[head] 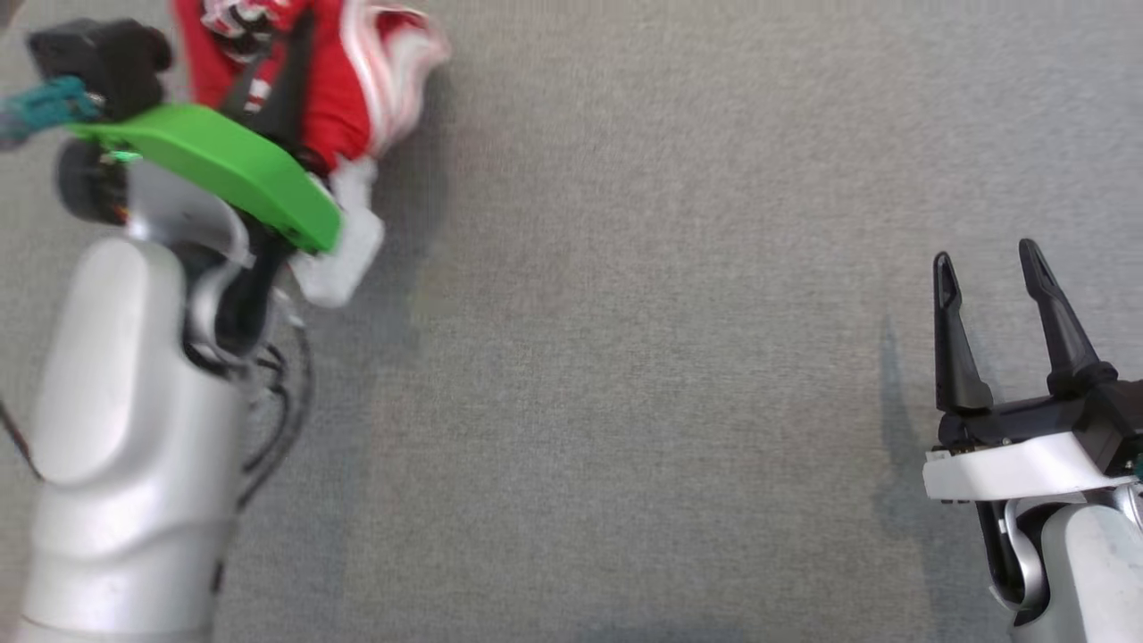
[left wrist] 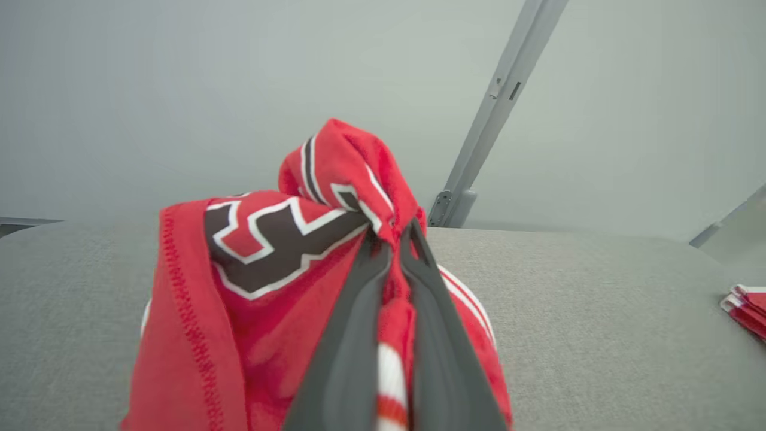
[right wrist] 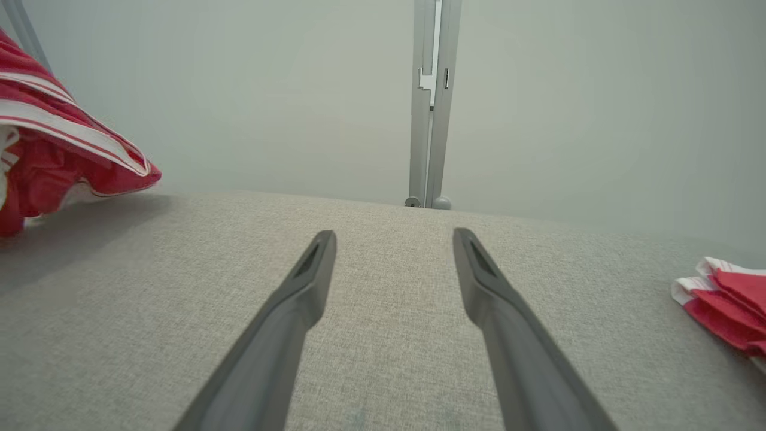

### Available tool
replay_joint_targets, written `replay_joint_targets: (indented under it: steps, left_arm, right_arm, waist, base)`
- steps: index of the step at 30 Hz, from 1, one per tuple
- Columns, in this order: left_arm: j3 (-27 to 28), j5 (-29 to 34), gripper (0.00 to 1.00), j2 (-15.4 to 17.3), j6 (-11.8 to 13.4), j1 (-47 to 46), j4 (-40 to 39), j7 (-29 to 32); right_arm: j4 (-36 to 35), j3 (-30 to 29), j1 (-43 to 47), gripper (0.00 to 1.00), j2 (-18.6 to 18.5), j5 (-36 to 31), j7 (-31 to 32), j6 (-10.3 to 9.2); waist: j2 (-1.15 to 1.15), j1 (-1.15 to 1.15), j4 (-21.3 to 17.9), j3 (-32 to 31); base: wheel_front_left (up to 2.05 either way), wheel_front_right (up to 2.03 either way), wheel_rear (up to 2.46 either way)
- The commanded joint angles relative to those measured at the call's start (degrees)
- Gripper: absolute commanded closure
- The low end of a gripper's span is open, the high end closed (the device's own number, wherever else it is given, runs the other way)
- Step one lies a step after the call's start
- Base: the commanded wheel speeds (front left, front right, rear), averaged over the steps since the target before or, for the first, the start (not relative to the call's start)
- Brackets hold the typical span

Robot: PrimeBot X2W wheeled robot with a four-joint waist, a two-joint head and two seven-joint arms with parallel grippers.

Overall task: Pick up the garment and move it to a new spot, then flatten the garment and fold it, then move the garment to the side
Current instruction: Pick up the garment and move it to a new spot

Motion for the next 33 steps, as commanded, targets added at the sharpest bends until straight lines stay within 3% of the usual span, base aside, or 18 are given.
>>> replay_joint_targets:
  steps: [1,5,8,13,18,19,21,26,29,33]
  left_arm:
    - [-1.37,-0.96,1.00,-1.47,0.67,2.81,-4.67,1.80]
    - [-6.08,-1.23,1.00,-5.35,4.22,8.57,-16.85,5.98]
    - [-10.51,-0.43,1.00,-7.53,6.70,10.73,-19.35,6.98]
    - [-18.59,-1.53,1.00,-8.96,10.17,10.27,-14.77,4.04]
    - [-25.52,-6.69,1.00,-8.95,16.80,6.37,-6.82,-4.74]
    - [-27.25,-8.33,0.85,-9.00,17.59,5.89,-5.30,-6.62]
    - [-30.50,-13.14,0.00,-9.05,17.97,5.24,-2.83,-10.61]
    - [-38.54,-21.12,0.00,-8.92,16.44,4.64,1.08,-17.86]
    - [-40.64,-20.46,0.00,-8.98,17.66,3.83,2.48,-22.79]
    - [-39.26,-17.01,0.00,-8.64,19.37,5.34,1.40,-25.78]
  right_arm:
    - [0.06,-0.39,1.17,0.00,0.46,0.57,-0.18,-0.06]
    - [0.28,-0.61,1.09,0.00,1.57,0.68,-0.18,-0.06]
    - [0.48,-0.61,0.74,0.00,2.22,0.94,-0.18,-0.06]
    - [1.29,0.09,-0.70,0.00,3.19,1.47,-0.18,-0.06]
    - [2.21,0.02,-1.10,0.00,3.80,1.96,-0.18,-0.06]
    - [2.37,-0.01,-1.00,0.00,3.91,2.02,-0.18,-0.06]
    - [2.61,-0.12,-0.59,0.00,4.01,2.18,-0.18,-0.06]
    - [2.95,-0.96,0.85,0.00,4.07,2.47,-0.18,-0.06]
    - [2.94,-1.66,1.87,0.00,4.08,1.68,-0.18,-0.06]
    - [2.19,-2.86,4.11,0.00,3.97,0.18,-0.18,-0.06]
  waist:
    - [0.00,0.00,-5.25,-6.11]
    - [0.00,0.00,-9.36,-6.28]
    - [0.00,0.00,-12.48,-5.92]
    - [0.00,0.00,-18.77,-4.57]
    - [0.00,0.00,-22.90,-3.79]
    - [0.00,0.00,-23.37,-3.67]
    - [0.00,0.00,-23.82,-3.49]
    - [0.00,0.00,-22.94,-4.23]
    - [0.00,0.00,-21.15,-6.14]
    - [0.00,0.00,-18.19,-9.91]
  base:
    - [0.00,0.00,0.00]
    - [0.00,0.00,0.00]
    - [0.00,0.00,0.00]
    - [0.00,0.00,0.00]
    - [0.00,0.00,0.00]
    - [0.00,0.00,0.00]
    - [0.00,0.00,0.00]
    - [0.00,0.00,0.00]
    - [0.00,0.00,0.00]
    - [0.00,0.00,0.00]
